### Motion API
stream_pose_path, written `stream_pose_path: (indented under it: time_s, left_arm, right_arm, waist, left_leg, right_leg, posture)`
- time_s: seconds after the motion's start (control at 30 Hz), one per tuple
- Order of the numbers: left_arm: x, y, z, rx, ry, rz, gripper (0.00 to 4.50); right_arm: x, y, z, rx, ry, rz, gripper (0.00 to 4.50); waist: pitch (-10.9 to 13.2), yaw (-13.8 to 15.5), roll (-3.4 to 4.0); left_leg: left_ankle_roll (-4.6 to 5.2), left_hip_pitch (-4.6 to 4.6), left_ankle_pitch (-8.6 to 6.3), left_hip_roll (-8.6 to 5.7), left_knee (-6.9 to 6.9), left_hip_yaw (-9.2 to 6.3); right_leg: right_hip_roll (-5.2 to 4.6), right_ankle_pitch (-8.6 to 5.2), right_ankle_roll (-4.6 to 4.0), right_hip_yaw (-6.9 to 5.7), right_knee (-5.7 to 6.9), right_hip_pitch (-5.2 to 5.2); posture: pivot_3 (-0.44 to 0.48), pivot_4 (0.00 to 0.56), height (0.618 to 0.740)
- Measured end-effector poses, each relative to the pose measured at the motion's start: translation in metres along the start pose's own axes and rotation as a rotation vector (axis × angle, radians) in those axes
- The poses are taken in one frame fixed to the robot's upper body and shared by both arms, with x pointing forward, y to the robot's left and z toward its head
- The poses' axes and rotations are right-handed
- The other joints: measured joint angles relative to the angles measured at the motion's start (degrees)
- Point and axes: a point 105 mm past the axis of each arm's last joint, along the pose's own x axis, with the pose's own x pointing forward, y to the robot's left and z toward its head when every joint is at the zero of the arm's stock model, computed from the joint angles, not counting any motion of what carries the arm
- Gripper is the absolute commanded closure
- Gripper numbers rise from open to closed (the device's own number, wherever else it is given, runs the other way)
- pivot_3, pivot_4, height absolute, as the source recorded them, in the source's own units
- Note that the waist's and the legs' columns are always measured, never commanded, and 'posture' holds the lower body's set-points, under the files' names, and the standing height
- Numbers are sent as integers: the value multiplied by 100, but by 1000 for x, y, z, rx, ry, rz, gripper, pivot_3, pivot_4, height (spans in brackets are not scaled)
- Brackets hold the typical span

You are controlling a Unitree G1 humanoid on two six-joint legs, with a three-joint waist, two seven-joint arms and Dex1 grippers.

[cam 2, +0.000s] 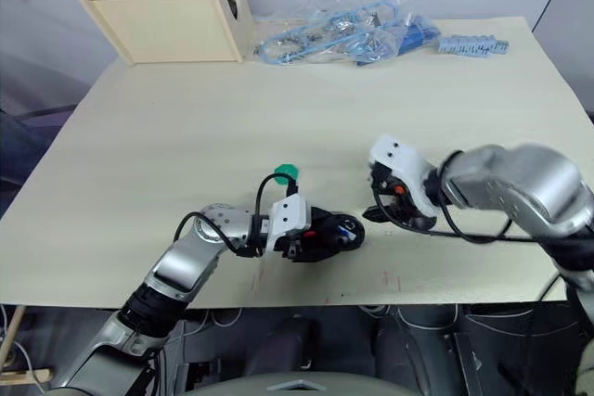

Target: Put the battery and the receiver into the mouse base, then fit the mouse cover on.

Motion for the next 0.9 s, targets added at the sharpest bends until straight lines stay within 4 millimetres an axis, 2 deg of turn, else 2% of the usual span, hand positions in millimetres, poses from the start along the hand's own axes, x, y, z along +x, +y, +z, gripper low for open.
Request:
stream_pose_path:
  time_s: [0.17, 0.27, 0.37, 0.5, 0.53, 0.9]
  left_arm:
    - [-2, 0, -1, -1, 6, 1, 1544]
    - [-2, 1, -1, 1, 8, -1, 1544]
    - [-2, 1, 0, 5, 11, -5, 1544]
    - [-1, 1, 1, 10, 14, -12, 1544]
    - [-1, 1, 1, 10, 16, -13, 1544]
    - [-3, 2, 0, 9, 26, -14, 1544]
  right_arm:
    - [-1, 6, -13, 29, -144, 3, 1604]
    - [1, 14, -5, 8, -258, 31, 1604]
    - [7, 19, -3, -57, -335, 15, 2402]
    - [22, 29, -10, 13, -403, 74, 4243]
    - [25, 29, -14, 0, -410, 65, 4449]
    - [36, 20, -25, -14, -454, 32, 4449]
  waist:
    - [3, -17, -3]
    - [5, -20, -5]
    - [11, -11, -20]
    - [15, -1, -23]
    - [16, -1, -25]
    - [18, -17, -25]
  left_leg:
    - [1, 11, 1, 7, 0, 6]
    - [1, 11, 1, 10, -1, 6]
    - [1, 11, 1, 10, 0, 8]
    - [0, 12, 1, 9, 0, 6]
    - [0, 12, 1, 9, 0, 6]
    - [0, 22, 1, 12, 0, 6]
  right_leg:
    - [10, -1, -2, 10, 2, 1]
    - [15, 0, -2, 15, 2, 1]
    - [18, 0, -2, 13, 2, 1]
    - [18, 0, -3, 17, 3, 1]
    - [18, 0, -3, 17, 3, 2]
    - [24, 0, -4, 27, 11, 1]
  posture:
    - [0, 150, 740]
    - [0, 150, 740]
    - [0, 150, 740]
    - [0, 150, 740]
    - [0, 150, 740]
    - [0, 150, 740]
